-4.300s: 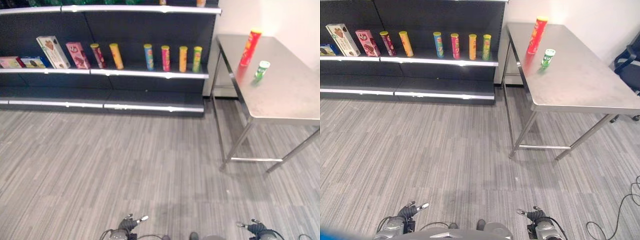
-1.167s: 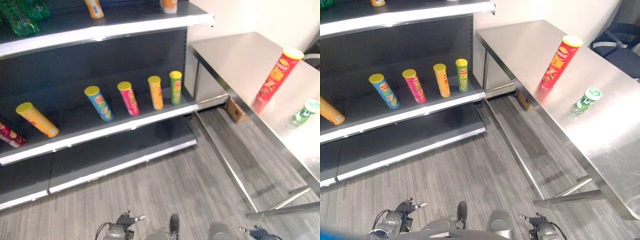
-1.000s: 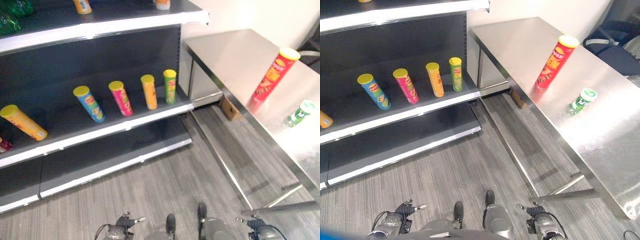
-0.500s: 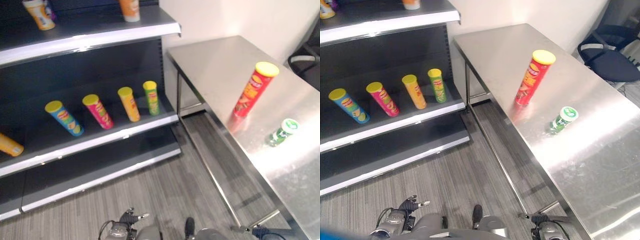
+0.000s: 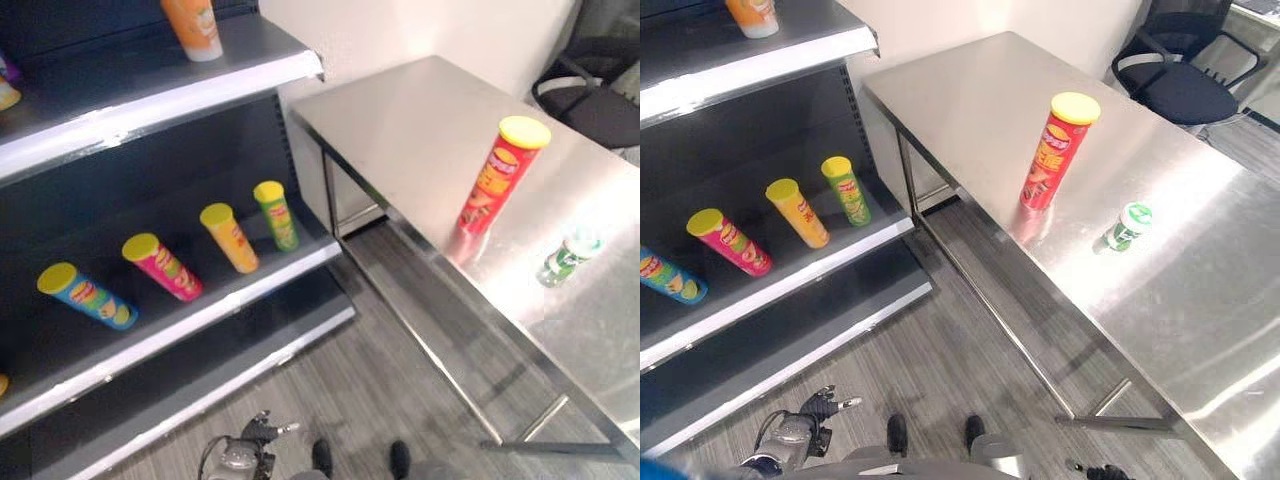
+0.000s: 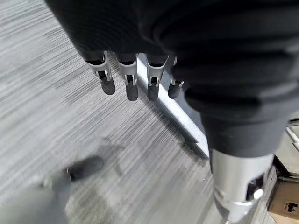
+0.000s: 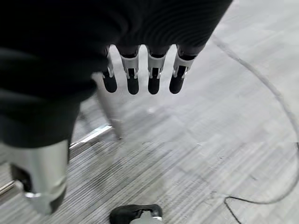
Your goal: Put the goods on the table back onto the shelves and tidy them up.
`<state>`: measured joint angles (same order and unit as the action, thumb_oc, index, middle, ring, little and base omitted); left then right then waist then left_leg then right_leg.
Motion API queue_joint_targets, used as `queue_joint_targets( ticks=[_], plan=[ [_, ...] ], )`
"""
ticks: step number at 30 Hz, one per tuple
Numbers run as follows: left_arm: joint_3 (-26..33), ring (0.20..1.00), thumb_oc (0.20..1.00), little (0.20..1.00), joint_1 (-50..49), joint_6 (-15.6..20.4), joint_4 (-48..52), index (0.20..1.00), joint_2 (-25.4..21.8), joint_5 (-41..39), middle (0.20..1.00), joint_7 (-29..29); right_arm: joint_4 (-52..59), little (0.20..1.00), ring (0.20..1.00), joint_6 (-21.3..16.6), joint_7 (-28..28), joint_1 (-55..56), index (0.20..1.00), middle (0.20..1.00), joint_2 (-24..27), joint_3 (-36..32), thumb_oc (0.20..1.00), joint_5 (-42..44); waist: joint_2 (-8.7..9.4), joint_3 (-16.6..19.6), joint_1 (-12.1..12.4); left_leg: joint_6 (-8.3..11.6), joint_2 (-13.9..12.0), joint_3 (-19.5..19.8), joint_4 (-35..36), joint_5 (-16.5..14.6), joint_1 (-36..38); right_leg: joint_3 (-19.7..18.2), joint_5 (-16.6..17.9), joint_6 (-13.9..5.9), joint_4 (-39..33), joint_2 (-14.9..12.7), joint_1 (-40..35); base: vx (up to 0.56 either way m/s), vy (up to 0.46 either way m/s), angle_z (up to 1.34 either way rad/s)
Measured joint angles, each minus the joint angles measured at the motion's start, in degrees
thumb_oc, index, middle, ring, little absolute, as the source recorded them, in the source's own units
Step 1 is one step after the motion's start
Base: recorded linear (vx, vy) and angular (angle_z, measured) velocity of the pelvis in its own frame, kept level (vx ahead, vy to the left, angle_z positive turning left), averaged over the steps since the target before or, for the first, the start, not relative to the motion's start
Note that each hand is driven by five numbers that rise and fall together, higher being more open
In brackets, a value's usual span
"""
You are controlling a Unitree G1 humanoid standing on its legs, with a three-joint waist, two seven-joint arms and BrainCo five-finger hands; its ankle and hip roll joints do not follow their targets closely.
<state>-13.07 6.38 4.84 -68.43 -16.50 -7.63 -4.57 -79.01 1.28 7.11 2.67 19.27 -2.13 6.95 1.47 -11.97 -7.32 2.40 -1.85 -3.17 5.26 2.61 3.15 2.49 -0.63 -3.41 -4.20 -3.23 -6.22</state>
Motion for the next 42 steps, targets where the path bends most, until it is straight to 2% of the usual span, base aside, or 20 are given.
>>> queue_joint_targets(
  ticks=[2, 7, 8, 9, 10, 11, 13, 14, 18, 20, 21, 22, 24, 26, 27, 28, 30, 32, 38, 42],
  plan=[
    [0.0, 1.000, 1.000, 1.000, 0.1, 0.0, 0.0, 1.000, -1.3, 0.1, 1.000, 0.0, -1.1, 1.000, 1.000, 0.1, -0.2, 1.1, 1.000, 1.000, 0.8, -5.8, 1.000, 1.6, 0.17, 0.0, -0.5, -0.53, 0.7, -0.6, 0.0, -0.4, 0.1, -0.4, 0.0, -0.71, 0.0, -0.8, 0.1, 0.04, 0.090, -0.11],
    [0.5, 1.000, 1.000, 1.000, 0.0, 0.0, 0.0, 1.000, -2.2, 0.4, 1.000, 0.3, -3.9, 1.000, 1.000, 0.9, 0.2, 2.8, 1.000, 1.000, 7.4, -12.0, 1.000, 5.9, 0.14, 0.4, -1.7, -1.05, 1.5, -1.2, 0.0, -0.7, 0.1, -1.2, 0.5, -1.58, -0.8, -1.6, -0.2, 0.04, 0.068, -0.08],
    [0.3, 1.000, 1.000, 1.000, 0.1, 0.0, 0.1, 1.000, -2.1, 1.7, 1.000, 0.5, -4.8, 1.000, 1.000, 1.4, -0.1, 3.0, 1.000, 1.000, 11.5, -16.2, 1.000, 7.7, 0.27, 0.5, -2.6, -1.06, 1.5, -1.5, 0.2, -0.7, 0.1, -1.4, 0.8, -1.73, -1.3, -1.6, -0.1, 0.04, 0.058, -0.05],
    [0.2, 1.000, 1.000, 1.000, 0.1, 0.0, 0.1, 1.000, -2.1, 1.7, 1.000, 0.5, -4.8, 1.000, 1.000, 1.4, 0.0, 3.0, 1.000, 1.000, 11.9, -16.4, 1.000, 7.7, 0.27, 0.5, -2.7, -1.06, 1.5, -1.5, 0.3, -0.7, 0.0, -1.4, 0.8, -1.73, -1.3, -1.6, -0.1, 0.03, 0.044, -0.05],
    [-0.1, 1.000, 1.000, 1.000, 0.0, 0.0, 0.0, 1.000, -1.9, 1.9, 1.000, 0.5, -3.7, 1.000, 1.000, 1.3, 0.2, 3.3, 1.000, 1.000, 16.7, -21.0, 1.000, 9.8, 0.14, 0.6, -3.6, -1.07, 1.4, -1.6, 0.3, -0.7, 0.0, -1.5, 0.8, -1.74, -1.3, -1.6, 0.0, 0.02, 0.046, -0.06],
    [-0.2, 1.000, 1.000, 1.000, 0.1, 0.0, 0.0, 1.000, -1.6, 2.2, 1.000, 0.5, -1.9, 1.000, 1.000, 0.3, 1.6, 4.5, 1.000, 1.000, 18.9, -20.8, 1.000, 10.1, 0.12, 0.7, -3.5, -1.07, 1.2, -1.8, 0.3, -0.7, 0.0, -1.7, 0.8, -1.74, -1.4, -1.4, 0.1, 0.03, 0.055, -0.11],
    [-0.1, 1.000, 1.000, 1.000, -0.1, 0.0, 0.1, 1.000, -1.2, 2.6, 1.000, 0.4, 3.5, 1.000, 1.000, 1.3, 2.0, 4.4, 1.000, 1.000, 22.3, -26.8, 1.000, 12.2, 0.73, 0.7, -4.0, -0.96, 1.0, -2.6, 0.3, -0.8, 0.0, -2.6, 0.9, -1.62, -1.4, -1.2, 0.5, 0.02, 0.037, -0.21],
    [-0.1, 1.000, 1.000, 1.000, -0.4, 0.0, 0.0, 1.000, -0.7, 3.4, 1.000, 0.4, 6.7, 1.000, 1.000, 0.8, 2.3, 4.3, 1.000, 1.000, 24.9, -28.9, 1.000, 12.4, -0.32, 1.3, -4.7, -0.99, 1.1, -2.7, 0.3, -0.8, -0.1, -2.9, 0.9, -1.67, -1.5, -1.2, 0.7, 0.00, 0.013, -0.13],
    [0.0, 1.000, 1.000, 1.000, -1.1, 0.1, 0.3, 1.000, 0.6, 4.1, 1.000, 0.4, 20.3, 1.000, 1.000, -2.1, 2.6, 4.2, 1.000, 1.000, 34.5, -32.3, 1.000, 16.6, -0.41, 1.6, -5.9, -1.16, 0.9, -2.7, 0.4, -0.7, 0.0, -2.8, 1.3, -1.76, -1.4, -1.0, 0.3, 0.02, 0.000, 0.00],
    [0.0, 1.000, 1.000, 1.000, -2.8, 0.2, 1.5, 1.000, 0.9, 4.0, 1.000, 0.6, 37.8, 1.000, 1.000, -4.2, 1.6, 5.6, 1.000, 1.000, 36.7, -33.0, 1.000, 18.8, -0.39, 1.7, -6.5, -1.09, 0.6, -2.6, 0.4, -0.7, 0.1, -2.6, 1.4, -1.70, -1.7, -0.8, 0.2, 0.02, -0.016, 0.06],
    [0.0, 1.000, 1.000, 1.000, -3.2, 0.2, 1.2, 1.000, 1.3, 4.0, 1.000, 0.7, 41.6, 1.000, 1.000, -8.1, 1.0, 5.9, 1.000, 1.000, 38.3, -31.0, 1.000, 18.8, -0.21, 1.8, -6.2, -1.10, 0.5, -2.5, 0.3, -0.7, 0.1, -2.6, 1.4, -1.68, -1.7, -0.6, 0.4, 0.02, -0.035, 0.06],
    [0.2, 1.000, 1.000, 1.000, -3.6, 0.2, 1.5, 1.000, 1.5, 4.0, 1.000, 0.9, 43.0, 1.000, 1.000, -7.7, 1.0, 5.2, 1.000, 1.000, 38.4, -30.8, 1.000, 18.7, 0.09, 1.9, -4.7, -0.98, 0.4, -2.4, 0.3, -0.7, -0.3, -2.2, 1.3, -1.64, -1.6, -0.5, 0.3, 0.03, -0.048, 0.04],
    [1.2, 1.000, 1.000, 1.000, -6.6, 0.2, 4.3, 1.000, 2.0, 4.0, 1.000, 1.1, 58.0, 1.000, 1.000, -5.7, 0.8, 5.0, 1.000, 1.000, 38.9, -29.2, 1.000, 18.3, -0.23, 1.9, -5.2, -1.05, 0.5, -2.5, 0.4, -0.6, -0.4, -2.3, 1.4, -1.50, -1.7, -0.6, 0.5, 0.03, -0.045, -0.04],
    [1.1, 1.000, 1.000, 1.000, -8.3, 0.3, 4.7, 1.000, 2.7, 4.0, 1.000, 1.4, 68.8, 1.000, 1.000, -10.0, -1.2, 4.9, 1.000, 1.000, 42.0, -25.1, 1.000, 15.8, -0.64, 2.1, -5.2, -1.20, 0.5, -2.2, 0.3, -0.4, 0.0, -2.0, 1.5, -1.46, -1.7, -0.6, -0.1, 0.00, -0.029, 0.11],
    [0.8, 1.000, 1.000, 1.000, -7.7, 0.7, 4.6, 1.000, 2.8, 4.0, 1.000, 1.6, 69.0, 1.000, 1.000, -12.1, -2.1, 2.7, 1.000, 1.000, 44.3, -21.0, 1.000, 12.9, -0.27, 2.4, -4.1, -1.17, 0.5, -1.3, 0.3, -0.3, 0.1, -1.3, 1.4, -1.56, -1.6, -0.6, -0.2, 0.01, -0.063, 0.32],
    [-0.1, 1.000, 1.000, 1.000, -7.5, 1.3, 5.0, 1.000, 2.7, 4.0, 1.000, 1.5, 66.4, 1.000, 1.000, -11.1, -2.6, -3.6, 1.000, 1.000, 48.6, -12.2, 1.000, 8.4, -0.05, 2.4, -2.6, -1.17, 0.5, -0.9, 0.3, 0.0, -0.4, -0.7, 1.5, -1.44, -1.5, -0.6, -0.2, 0.01, -0.084, 0.31],
    [-0.3, 1.000, 1.000, 1.000, -7.4, 1.3, 4.8, 1.000, 2.9, 3.9, 1.000, 1.8, 65.2, 1.000, 1.000, -11.3, -4.6, -5.2, 1.000, 1.000, 49.5, -8.1, 1.000, 5.5, 0.58, 2.5, -1.2, -1.16, 0.7, 0.3, 0.3, 0.5, -1.0, 0.5, 1.5, -1.48, -1.6, -0.6, -0.1, 0.01, -0.066, 0.29],
    [-0.1, 1.000, 1.000, 1.000, -7.7, 1.4, 4.8, 1.000, 2.8, 3.7, 1.000, 2.1, 64.5, 1.000, 1.000, -11.2, -6.2, -5.3, 1.000, 1.000, 48.5, -6.3, 1.000, 5.3, 0.90, 2.4, -0.1, -1.20, 0.7, 0.7, 0.0, 0.5, -1.1, 0.9, 1.4, -1.56, -1.7, -0.6, -0.2, 0.01, -0.048, 0.21],
    [0.1, 1.000, 1.000, 1.000, -8.8, 1.5, 4.6, 1.000, 2.3, 3.4, 1.000, 2.7, 60.9, 1.000, 1.000, -10.0, -9.9, -7.3, 1.000, 1.000, 47.7, -0.2, 1.000, 4.3, 1.05, 2.1, -0.2, -1.10, 1.0, 1.8, 0.2, 0.8, -0.9, 2.0, 1.1, -1.76, -1.7, -0.9, -0.9, 0.01, -0.044, 0.08],
    [0.6, 1.000, 1.000, 1.000, -9.7, 1.5, 4.3, 1.000, 2.4, 3.4, 1.000, 2.7, 60.2, 1.000, 1.000, -9.3, -10.2, -3.5, 1.000, 1.000, 47.7, -0.5, 1.000, 1.5, 0.23, 1.6, -0.3, -0.78, 1.0, 2.4, 0.3, 0.5, -1.0, 2.7, 1.0, -1.59, -1.7, -0.9, -1.0, 0.01, -0.036, 0.07]
  ],
)
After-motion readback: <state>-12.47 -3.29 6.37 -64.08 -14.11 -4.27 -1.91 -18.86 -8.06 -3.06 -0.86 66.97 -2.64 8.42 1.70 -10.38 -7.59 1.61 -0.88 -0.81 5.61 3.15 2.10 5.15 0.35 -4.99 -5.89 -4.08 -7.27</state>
